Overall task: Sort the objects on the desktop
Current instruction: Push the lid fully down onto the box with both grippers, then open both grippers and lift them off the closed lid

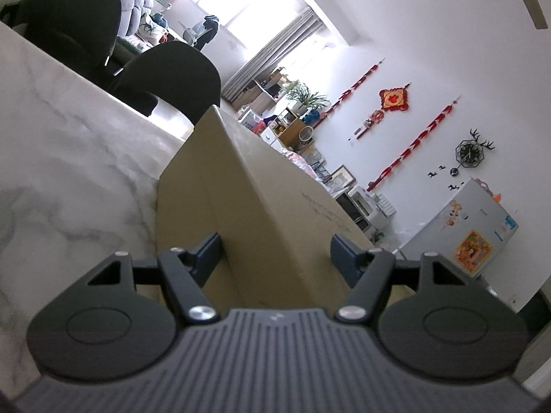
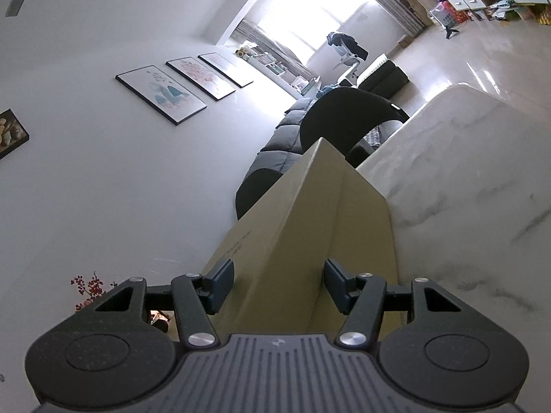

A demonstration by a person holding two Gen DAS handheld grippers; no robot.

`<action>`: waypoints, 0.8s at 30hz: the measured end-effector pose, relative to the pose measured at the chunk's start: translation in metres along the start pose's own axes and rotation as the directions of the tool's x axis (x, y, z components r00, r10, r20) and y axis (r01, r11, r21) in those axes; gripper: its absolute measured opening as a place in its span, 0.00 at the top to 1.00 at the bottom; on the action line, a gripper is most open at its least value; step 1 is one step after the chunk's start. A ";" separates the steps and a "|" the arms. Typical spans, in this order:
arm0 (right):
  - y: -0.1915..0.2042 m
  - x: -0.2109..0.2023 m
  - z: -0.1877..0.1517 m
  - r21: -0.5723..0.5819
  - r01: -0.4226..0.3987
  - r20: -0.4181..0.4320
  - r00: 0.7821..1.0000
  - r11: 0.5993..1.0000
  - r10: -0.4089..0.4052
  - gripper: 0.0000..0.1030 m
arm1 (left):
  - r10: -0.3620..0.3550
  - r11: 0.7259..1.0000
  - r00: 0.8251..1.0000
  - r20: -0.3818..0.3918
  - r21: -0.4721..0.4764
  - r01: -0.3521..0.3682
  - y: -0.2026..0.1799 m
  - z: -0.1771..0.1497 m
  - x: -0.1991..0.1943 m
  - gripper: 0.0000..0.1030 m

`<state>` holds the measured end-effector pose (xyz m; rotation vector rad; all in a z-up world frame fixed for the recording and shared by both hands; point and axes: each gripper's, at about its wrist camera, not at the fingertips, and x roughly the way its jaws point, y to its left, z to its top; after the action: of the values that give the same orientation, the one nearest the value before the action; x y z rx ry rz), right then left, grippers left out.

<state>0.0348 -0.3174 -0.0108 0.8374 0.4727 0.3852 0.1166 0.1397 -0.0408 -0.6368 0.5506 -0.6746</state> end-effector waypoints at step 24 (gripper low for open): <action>0.058 0.020 -0.010 -0.342 0.129 0.032 0.992 0.931 -0.126 0.37 | 0.121 0.954 0.992 0.034 0.272 -0.125 -0.046 0.009 0.005 0.30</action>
<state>0.0376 -0.2654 0.0236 0.4662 0.4325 0.3306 0.1071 0.1112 -0.0043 -0.3452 0.4665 -0.6135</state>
